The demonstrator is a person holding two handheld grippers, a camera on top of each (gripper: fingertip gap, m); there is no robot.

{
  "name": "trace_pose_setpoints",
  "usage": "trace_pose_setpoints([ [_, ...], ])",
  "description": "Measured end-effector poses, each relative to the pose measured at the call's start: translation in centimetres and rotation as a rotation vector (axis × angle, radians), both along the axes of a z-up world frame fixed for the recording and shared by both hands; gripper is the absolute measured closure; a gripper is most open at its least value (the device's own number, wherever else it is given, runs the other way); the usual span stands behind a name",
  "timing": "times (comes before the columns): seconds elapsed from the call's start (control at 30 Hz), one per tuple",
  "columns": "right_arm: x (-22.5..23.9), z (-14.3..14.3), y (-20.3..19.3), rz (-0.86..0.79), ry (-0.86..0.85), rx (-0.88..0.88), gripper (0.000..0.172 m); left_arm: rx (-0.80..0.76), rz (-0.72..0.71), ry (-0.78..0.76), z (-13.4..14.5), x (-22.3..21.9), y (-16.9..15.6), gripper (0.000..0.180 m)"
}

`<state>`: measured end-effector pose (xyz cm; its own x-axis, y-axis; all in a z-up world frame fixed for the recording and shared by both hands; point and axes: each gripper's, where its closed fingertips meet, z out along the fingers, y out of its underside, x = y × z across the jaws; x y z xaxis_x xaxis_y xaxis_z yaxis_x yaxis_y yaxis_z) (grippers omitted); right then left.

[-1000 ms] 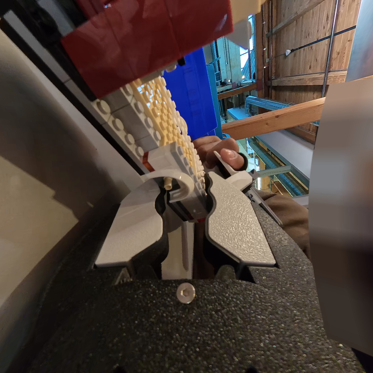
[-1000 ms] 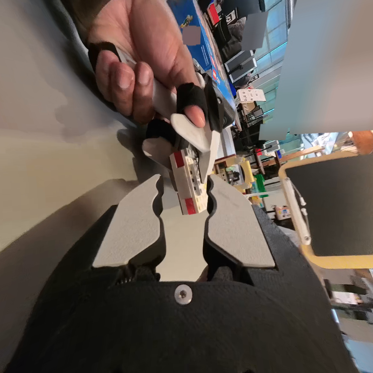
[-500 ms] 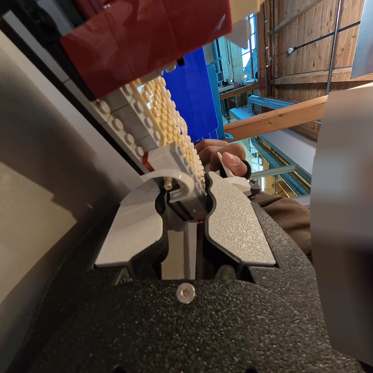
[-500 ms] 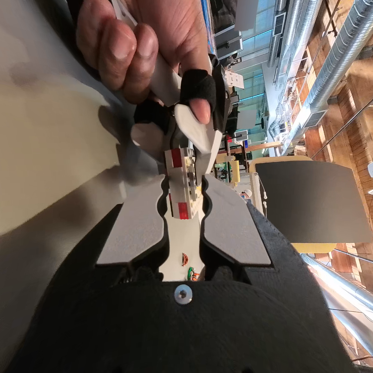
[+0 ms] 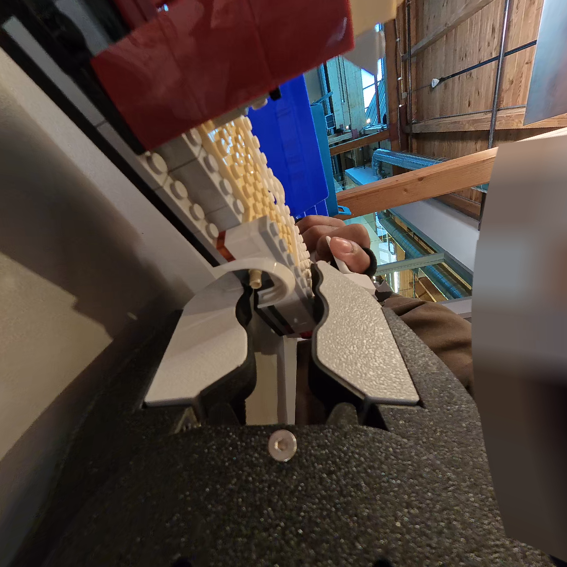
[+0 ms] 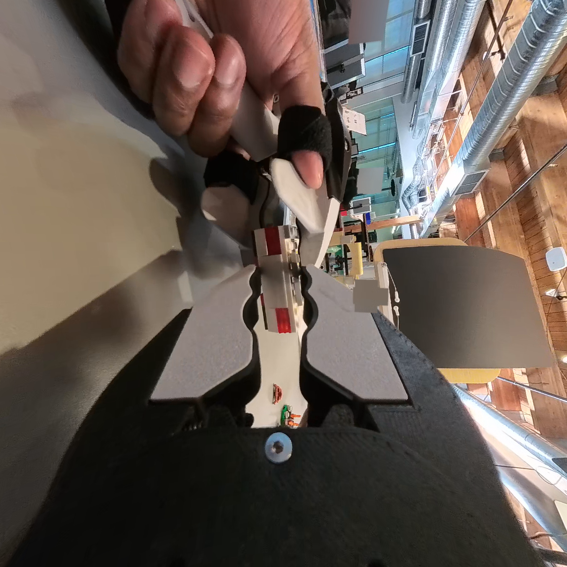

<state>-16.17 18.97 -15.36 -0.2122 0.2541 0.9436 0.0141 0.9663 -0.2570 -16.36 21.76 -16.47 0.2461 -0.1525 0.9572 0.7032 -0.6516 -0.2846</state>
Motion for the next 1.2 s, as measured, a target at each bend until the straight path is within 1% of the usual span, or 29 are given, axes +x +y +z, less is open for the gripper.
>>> trace_pose_setpoints([
  [0.4,-0.13,0.27,0.02,-0.029,0.032,0.043,0.147,0.017,0.018,-0.007,0.29,-0.15,0.06,0.143],
  [1.2,-0.14,0.38,0.0,-0.037,0.024,0.034,0.151,0.031,0.025,-0.01,0.53,-0.1,0.11,0.144],
])
